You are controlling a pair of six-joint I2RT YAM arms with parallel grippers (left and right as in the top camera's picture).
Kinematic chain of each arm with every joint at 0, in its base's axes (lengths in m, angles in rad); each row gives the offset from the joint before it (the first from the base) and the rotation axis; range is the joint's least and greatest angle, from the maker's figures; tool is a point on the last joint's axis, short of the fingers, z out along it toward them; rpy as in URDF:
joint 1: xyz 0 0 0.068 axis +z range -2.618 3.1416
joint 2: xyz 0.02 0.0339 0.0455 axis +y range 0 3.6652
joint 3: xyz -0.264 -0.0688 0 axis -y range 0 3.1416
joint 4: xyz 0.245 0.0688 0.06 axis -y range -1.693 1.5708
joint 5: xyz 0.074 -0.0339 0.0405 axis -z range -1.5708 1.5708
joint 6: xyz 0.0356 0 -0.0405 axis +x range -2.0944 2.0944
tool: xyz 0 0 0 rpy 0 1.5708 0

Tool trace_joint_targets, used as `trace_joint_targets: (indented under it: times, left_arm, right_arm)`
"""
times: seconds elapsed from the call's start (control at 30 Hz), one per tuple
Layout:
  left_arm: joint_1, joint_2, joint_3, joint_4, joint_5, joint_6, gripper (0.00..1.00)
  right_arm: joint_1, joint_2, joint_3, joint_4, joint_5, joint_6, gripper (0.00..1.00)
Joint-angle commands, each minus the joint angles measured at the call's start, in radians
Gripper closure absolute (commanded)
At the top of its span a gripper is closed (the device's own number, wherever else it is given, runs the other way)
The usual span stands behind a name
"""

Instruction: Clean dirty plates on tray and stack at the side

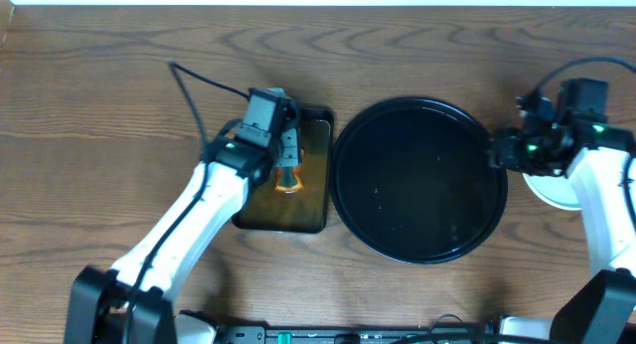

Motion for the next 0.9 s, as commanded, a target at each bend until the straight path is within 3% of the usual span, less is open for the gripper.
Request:
trace_joint_targets:
  times: [0.0, 0.27, 0.4, 0.87]
  left_arm:
    - [0.023, -0.039, -0.004, -0.036, -0.019, 0.003, 0.27]
    - [0.052, -0.153, -0.005, -0.364, -0.018, -0.06, 0.25]
    - [0.051, -0.246, -0.008, -0.442, -0.019, -0.056, 0.25]
    - [0.051, -0.875, -0.23, -0.383, -0.068, -0.068, 0.25]
  right_arm:
    - [0.064, 0.003, 0.031, -0.007, 0.068, -0.02, 0.01]
    - [0.161, -0.053, 0.032, -0.142, 0.175, 0.055, 0.01]
    - [0.185, -0.128, 0.021, -0.154, 0.177, 0.063, 0.01]
    - [0.282, -0.735, -0.269, 0.017, 0.291, 0.123, 0.01]
